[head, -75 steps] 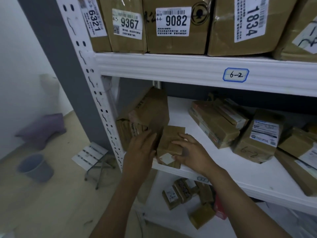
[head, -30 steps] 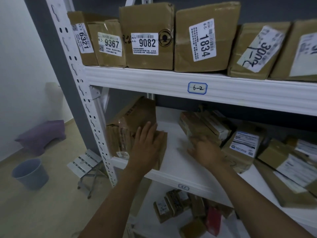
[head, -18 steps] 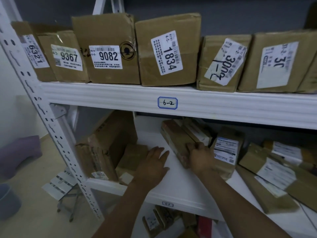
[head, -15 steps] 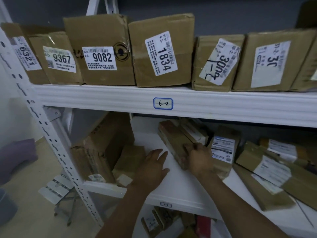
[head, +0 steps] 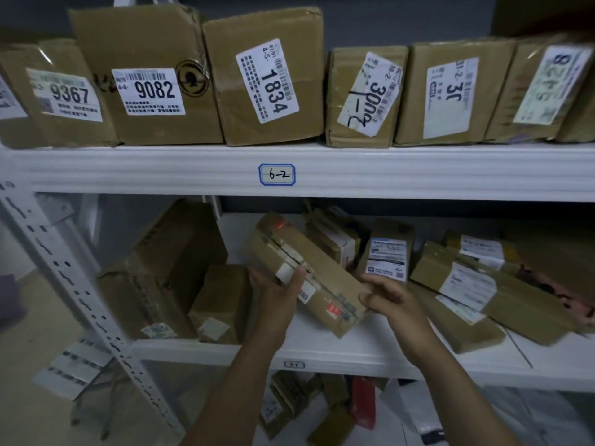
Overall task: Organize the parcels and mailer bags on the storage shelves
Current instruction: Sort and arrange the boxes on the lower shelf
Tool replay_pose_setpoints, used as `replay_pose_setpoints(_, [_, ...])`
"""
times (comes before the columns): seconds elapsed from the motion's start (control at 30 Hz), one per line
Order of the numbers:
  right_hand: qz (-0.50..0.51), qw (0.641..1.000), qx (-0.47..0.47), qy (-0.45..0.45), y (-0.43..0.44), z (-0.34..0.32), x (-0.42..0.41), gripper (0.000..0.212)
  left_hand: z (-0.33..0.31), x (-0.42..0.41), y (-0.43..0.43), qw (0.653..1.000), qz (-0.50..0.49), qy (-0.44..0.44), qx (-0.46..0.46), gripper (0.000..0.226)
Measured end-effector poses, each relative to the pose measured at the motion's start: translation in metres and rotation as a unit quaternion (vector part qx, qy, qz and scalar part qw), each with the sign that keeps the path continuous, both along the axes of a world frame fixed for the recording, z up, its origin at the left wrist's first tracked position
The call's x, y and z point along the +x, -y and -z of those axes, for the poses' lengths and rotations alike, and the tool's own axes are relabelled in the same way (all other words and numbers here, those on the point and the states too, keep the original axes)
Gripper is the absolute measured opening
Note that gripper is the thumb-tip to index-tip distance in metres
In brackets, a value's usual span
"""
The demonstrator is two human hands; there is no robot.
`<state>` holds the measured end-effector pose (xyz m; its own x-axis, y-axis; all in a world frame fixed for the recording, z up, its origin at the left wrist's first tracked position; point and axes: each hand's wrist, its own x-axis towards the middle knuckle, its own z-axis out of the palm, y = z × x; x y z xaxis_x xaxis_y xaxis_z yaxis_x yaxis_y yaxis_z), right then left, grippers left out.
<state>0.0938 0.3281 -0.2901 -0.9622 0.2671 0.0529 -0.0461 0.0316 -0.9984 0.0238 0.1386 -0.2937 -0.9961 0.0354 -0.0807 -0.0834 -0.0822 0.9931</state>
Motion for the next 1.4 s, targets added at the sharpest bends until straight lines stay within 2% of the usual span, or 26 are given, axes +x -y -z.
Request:
replay_pose_setpoints(0.03, [-0.010,1.000,0.002,0.005,-0.002,0.000,0.004,0.030,0.002,-0.003,0.000,0.999,-0.001,0.027,0.033,0.142])
replay_pose_setpoints(0.07, [-0.024,1.000,0.001,0.011,-0.004,0.002,0.007,0.030,0.001,-0.003,0.000,0.998,0.007,0.037,0.052,0.137])
replay_pose_setpoints(0.2, [-0.081,0.995,0.029,0.040,-0.005,0.000,0.013,0.040,-0.003,0.001,0.002,0.993,0.066,0.023,0.091,0.090])
replay_pose_setpoints(0.27, [-0.097,0.993,0.044,0.042,0.001,-0.003,0.012,0.045,-0.003,0.004,0.007,0.991,0.109,0.004,0.079,0.067])
replay_pose_setpoints(0.3, [-0.107,0.993,0.042,0.038,0.005,-0.005,0.011,0.051,-0.003,0.006,0.009,0.991,0.115,-0.002,0.064,0.064])
replay_pose_setpoints(0.4, [-0.127,0.990,0.064,0.010,0.021,-0.018,0.006,0.069,-0.005,0.014,0.014,0.993,0.114,-0.041,0.008,0.072])
replay_pose_setpoints(0.5, [-0.129,0.985,0.110,-0.016,0.033,-0.034,0.000,0.064,-0.011,0.020,0.016,0.986,0.135,-0.090,-0.034,0.078])
replay_pose_setpoints(0.6, [-0.093,0.985,0.143,-0.039,0.039,-0.045,-0.004,0.063,-0.018,0.023,0.023,0.981,0.139,-0.131,-0.048,0.080])
replay_pose_setpoints(0.77, [-0.090,0.974,0.196,-0.064,0.048,-0.041,-0.004,0.083,-0.034,0.032,0.032,0.974,0.123,-0.188,-0.040,0.073])
replay_pose_setpoints(0.9, [-0.131,0.977,0.158,-0.061,0.046,-0.040,0.000,0.083,-0.032,0.031,0.037,0.967,0.120,-0.215,-0.066,0.072])
replay_pose_setpoints(1.0, [-0.197,0.974,0.111,-0.025,0.045,-0.049,0.006,0.079,-0.024,0.031,0.038,0.967,0.108,-0.219,-0.074,0.072])
replay_pose_setpoints(1.1, [-0.169,0.978,0.125,-0.008,0.048,-0.050,0.006,0.088,-0.019,0.035,0.039,0.965,0.150,-0.200,-0.074,0.079])
replay_pose_setpoints(1.23, [-0.138,0.983,0.123,-0.022,0.052,-0.042,0.005,0.075,-0.010,0.040,0.047,0.964,0.201,-0.145,-0.092,0.086])
replay_pose_setpoints(1.4, [-0.149,0.965,0.217,-0.017,0.057,-0.010,0.003,0.074,0.019,0.039,0.055,0.963,0.174,-0.121,-0.168,0.083])
